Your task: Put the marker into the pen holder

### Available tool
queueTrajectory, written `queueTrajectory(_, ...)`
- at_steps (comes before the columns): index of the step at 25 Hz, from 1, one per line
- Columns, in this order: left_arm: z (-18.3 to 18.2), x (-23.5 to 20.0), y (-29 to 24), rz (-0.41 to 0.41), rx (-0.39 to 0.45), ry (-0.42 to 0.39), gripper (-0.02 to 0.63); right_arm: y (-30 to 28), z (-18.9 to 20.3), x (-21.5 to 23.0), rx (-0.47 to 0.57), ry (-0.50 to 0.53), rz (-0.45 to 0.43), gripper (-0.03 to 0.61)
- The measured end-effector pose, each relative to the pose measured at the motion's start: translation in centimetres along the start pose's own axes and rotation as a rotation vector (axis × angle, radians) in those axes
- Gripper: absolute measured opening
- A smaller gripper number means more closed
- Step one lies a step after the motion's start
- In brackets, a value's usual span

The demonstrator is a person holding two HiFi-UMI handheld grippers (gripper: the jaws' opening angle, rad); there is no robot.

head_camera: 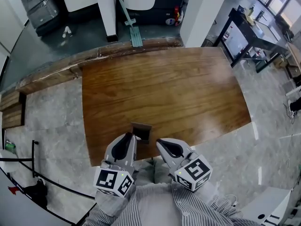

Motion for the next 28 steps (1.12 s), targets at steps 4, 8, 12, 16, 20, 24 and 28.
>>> queueTrajectory(4,0.3,-0.3,-0.8,-0.013,-0.016,0.005,0.046,0.0,0.2,0.6,-0.016,-0.012,-0.007,0.000)
queueTrajectory(8,1.4,-0.9,-1.6,-0.032,-0.044,0.001,0.046,-0.2,0.6,1.1,-0.036,-0.033,-0.018,0.000)
queueTrajectory(12,2.6,-1.6,-2.1,-0.043,-0.067,0.016,0.046,-0.6,1.8,1.4,-0.057,-0.059,-0.025,0.000)
queueTrajectory(16,3.5,-1.5,-3.0,-0.033,-0.088,0.023,0.046,-1.0,2.4,1.9,-0.082,-0.088,-0.028,0.000)
queueTrajectory(20,4.8,-1.5,-3.5,-0.034,-0.112,0.030,0.046,-1.7,3.0,2.3,-0.098,-0.111,-0.035,0.000)
queueTrajectory(24,5.8,-1.2,-3.8,-0.035,-0.128,0.015,0.046,-1.9,3.8,2.5,-0.105,-0.134,-0.043,0.000)
queueTrajectory(28,6.8,-0.8,-3.9,-0.038,-0.143,-0.032,0.046,-1.9,4.6,2.4,-0.121,-0.152,-0.052,0.000)
Point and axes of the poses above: the fingertips, and each gripper's own axes: y backward along the fingers, x to its right, z out of its underside, the point moved 5 cm from there along y, backward along the fingers, and after that the axes turned 3 degrees about -z, right-handed, at the moved point
